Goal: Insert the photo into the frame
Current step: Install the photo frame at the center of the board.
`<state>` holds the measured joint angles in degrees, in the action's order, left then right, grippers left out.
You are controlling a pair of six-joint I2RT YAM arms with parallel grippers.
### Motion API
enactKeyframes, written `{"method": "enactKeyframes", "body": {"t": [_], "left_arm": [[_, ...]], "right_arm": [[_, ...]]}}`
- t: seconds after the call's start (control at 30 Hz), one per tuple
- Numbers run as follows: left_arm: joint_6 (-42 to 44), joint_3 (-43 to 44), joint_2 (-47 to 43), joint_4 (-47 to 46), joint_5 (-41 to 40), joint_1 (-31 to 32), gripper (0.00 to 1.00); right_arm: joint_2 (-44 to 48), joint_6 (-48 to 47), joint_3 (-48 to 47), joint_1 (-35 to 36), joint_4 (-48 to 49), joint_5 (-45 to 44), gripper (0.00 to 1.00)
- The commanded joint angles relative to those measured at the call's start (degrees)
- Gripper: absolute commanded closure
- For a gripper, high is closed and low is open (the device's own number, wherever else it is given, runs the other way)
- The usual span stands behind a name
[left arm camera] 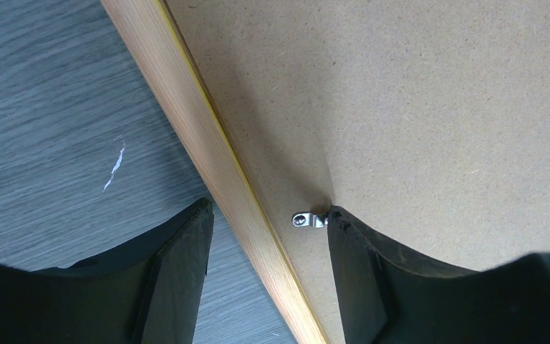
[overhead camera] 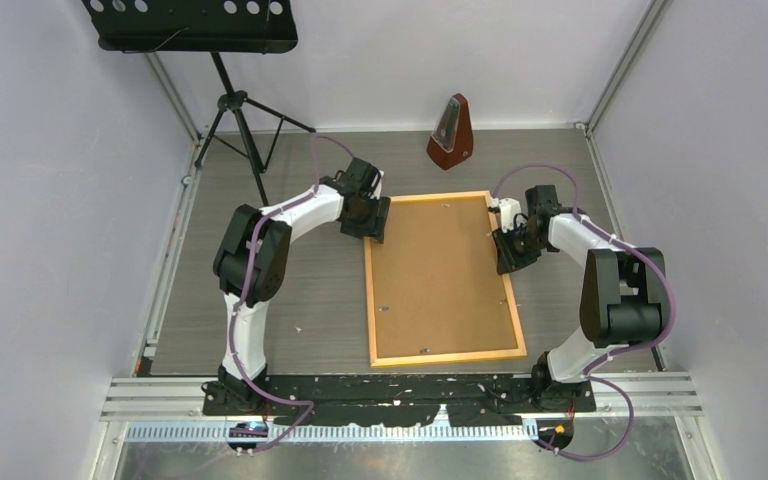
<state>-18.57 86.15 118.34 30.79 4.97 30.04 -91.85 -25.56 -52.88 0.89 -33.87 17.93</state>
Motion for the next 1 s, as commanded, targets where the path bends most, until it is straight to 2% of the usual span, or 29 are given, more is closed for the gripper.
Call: {"method": "enactKeyframes", "body": {"t": [0.0, 0.97], "left_arm": [[0.17, 1.76, 0.26, 1.83, 0.11, 0.54, 0.39], [-0.32, 5.02, 2.09, 3.35, -1.02, -1.17, 0.39]], "right_arm": [[0.31, -2.73, 0.59, -0.03, -2.39, 0.25, 0.88], [0.08, -2.84, 0.61, -0.09, -2.68, 0.52, 0.88]]}}
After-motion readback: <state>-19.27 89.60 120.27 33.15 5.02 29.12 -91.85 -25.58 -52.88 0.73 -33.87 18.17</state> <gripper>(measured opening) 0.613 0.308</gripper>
